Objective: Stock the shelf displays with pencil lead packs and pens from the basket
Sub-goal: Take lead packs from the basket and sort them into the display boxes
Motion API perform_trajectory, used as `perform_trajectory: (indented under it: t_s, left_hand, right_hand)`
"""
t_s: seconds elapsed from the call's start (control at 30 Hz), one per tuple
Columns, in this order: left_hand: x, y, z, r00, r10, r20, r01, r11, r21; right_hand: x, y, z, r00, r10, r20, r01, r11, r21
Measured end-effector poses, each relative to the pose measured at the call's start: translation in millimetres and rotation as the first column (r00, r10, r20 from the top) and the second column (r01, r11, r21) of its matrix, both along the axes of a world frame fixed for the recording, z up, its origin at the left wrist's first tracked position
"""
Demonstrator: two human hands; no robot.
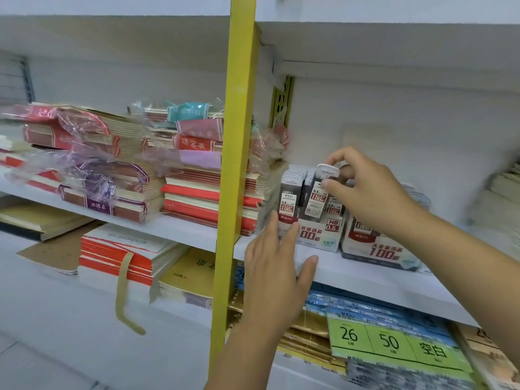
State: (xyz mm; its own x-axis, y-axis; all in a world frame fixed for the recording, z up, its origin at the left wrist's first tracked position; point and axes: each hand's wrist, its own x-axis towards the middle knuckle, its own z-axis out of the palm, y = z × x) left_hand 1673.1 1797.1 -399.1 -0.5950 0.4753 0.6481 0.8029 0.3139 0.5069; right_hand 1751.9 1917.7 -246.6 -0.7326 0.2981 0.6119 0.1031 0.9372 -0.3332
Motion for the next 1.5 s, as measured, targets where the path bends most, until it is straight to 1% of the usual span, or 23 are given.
perform_trajectory:
  t_s: [0.03,0.07,0.1,0.17,0.23,0.3,0.37,0.43,0.47,0.53,0.6,0.67,0.73,0.8,0.9,1.03,1.1,1.23,1.33,1.4,1.43,1.47,1.5]
  left_hand:
    - [0.2,0.0,-0.3,1.0,-0.005,-0.003,0.005,1.0,0.007]
    - [0.2,-0.1,-0.6,1.0,-0.01,-0.004,0.01,1.0,0.012]
    - [0.2,-0.3,-0.5,1.0,-0.015,-0.003,0.015,1.0,0.013]
    - [-0.7,-1.7,0.3,1.0,-0.027,0.009,0.027,1.0,0.003]
    - [-0.1,-4.0,2.3,0.998,-0.049,0.032,0.049,0.999,0.001]
    - [4.8,-9.9,5.1,0.995,-0.076,0.06,0.073,0.996,0.043]
    - [13.4,-19.8,5.1,0.995,-0.078,0.067,0.069,0.988,0.136]
    - [24.6,-31.5,-2.4,0.998,-0.057,0.019,0.053,0.982,0.183]
    - [31.4,-38.9,-9.9,0.998,-0.065,-0.001,0.064,0.986,0.155]
    - [43.2,-54.5,-33.3,0.991,-0.133,0.012,0.133,0.991,0.009]
    - [52.2,-72.1,-70.3,0.975,-0.199,0.097,0.213,0.961,-0.178]
    - [58.4,-89.0,-112.7,0.957,-0.192,0.217,0.258,0.905,-0.338]
    - [67.6,-101.2,-158.8,0.933,-0.121,0.338,0.274,0.848,-0.453]
    - [81.2,-109.0,-205.8,0.891,-0.039,0.452,0.298,0.802,-0.517]
    - [101.4,-118.2,-275.9,0.804,0.053,0.592,0.356,0.754,-0.552]
    - [117.5,-119.6,-348.2,0.704,0.17,0.69,0.405,0.701,-0.587]
    - [119.9,-113.8,-370.3,0.677,0.194,0.709,0.423,0.686,-0.592]
    - [115.4,-101.4,-399.0,0.648,0.215,0.731,0.495,0.611,-0.618]
    - [115.1,-97.4,-413.2,0.646,0.16,0.747,0.572,0.547,-0.612]
    - [118.4,-96.8,-417.1,0.67,0.117,0.733,0.582,0.53,-0.616]
    - [120.0,-97.5,-419.2,0.681,0.104,0.725,0.576,0.535,-0.618]
    - [121.4,-99.1,-420.9,0.68,0.102,0.726,0.568,0.552,-0.61]
    - [122.1,-101.1,-421.8,0.674,0.105,0.731,0.556,0.579,-0.596]
  right_hand:
    - [-3.4,1.9,-0.7,0.999,-0.023,0.027,0.023,1.0,0.02]
    - [-6.9,3.7,-1.8,0.997,-0.07,0.043,0.065,0.993,0.096]
    - [-10.0,4.7,-3.0,0.99,-0.137,0.043,0.125,0.967,0.22]
    - [-14.7,5.1,-4.7,0.966,-0.259,0.02,0.222,0.864,0.453]
    - [-14.4,2.3,-6.7,0.951,-0.31,-0.001,0.262,0.801,0.538]
    - [-5.5,-5.1,-14.3,0.962,-0.268,-0.06,0.258,0.807,0.531]
    - [12.0,-17.2,-30.6,0.973,-0.118,-0.196,0.199,0.86,0.47]
    - [36.0,-28.7,-57.0,0.95,0.024,-0.31,0.099,0.921,0.376]
    - [49.3,-33.8,-73.6,0.944,0.065,-0.323,0.041,0.949,0.312]
    - [75.1,-40.1,-112.1,0.953,0.084,-0.291,-0.041,0.988,0.15]
    - [97.5,-41.3,-159.4,0.976,0.032,-0.217,-0.04,0.999,-0.033]
    - [113.3,-37.7,-209.0,0.992,-0.042,-0.115,0.014,0.972,-0.236]
    - [127.5,-31.3,-264.2,0.992,-0.103,0.072,0.124,0.909,-0.399]
    - [144.4,-23.2,-323.8,0.946,-0.121,0.301,0.26,0.835,-0.484]
    - [174.4,-17.1,-410.7,0.838,-0.086,0.539,0.425,0.723,-0.545]
    - [204.2,-18.0,-498.1,0.703,-0.05,0.709,0.602,0.573,-0.556]
    - [210.3,-23.3,-527.5,0.664,-0.002,0.747,0.652,0.491,-0.578]
    - [208.2,-34.1,-567.4,0.665,0.062,0.744,0.666,0.403,-0.628]
    - [202.1,-37.0,-584.6,0.645,0.055,0.762,0.681,0.411,-0.606]
    - [198.2,-39.6,-589.6,0.642,0.079,0.762,0.657,0.456,-0.6]
    - [196.8,-42.4,-589.7,0.656,0.086,0.75,0.629,0.487,-0.606]
    - [195.5,-45.8,-589.0,0.677,0.068,0.733,0.591,0.543,-0.596]
    - [194.5,-49.7,-587.7,0.698,0.027,0.715,0.545,0.628,-0.555]
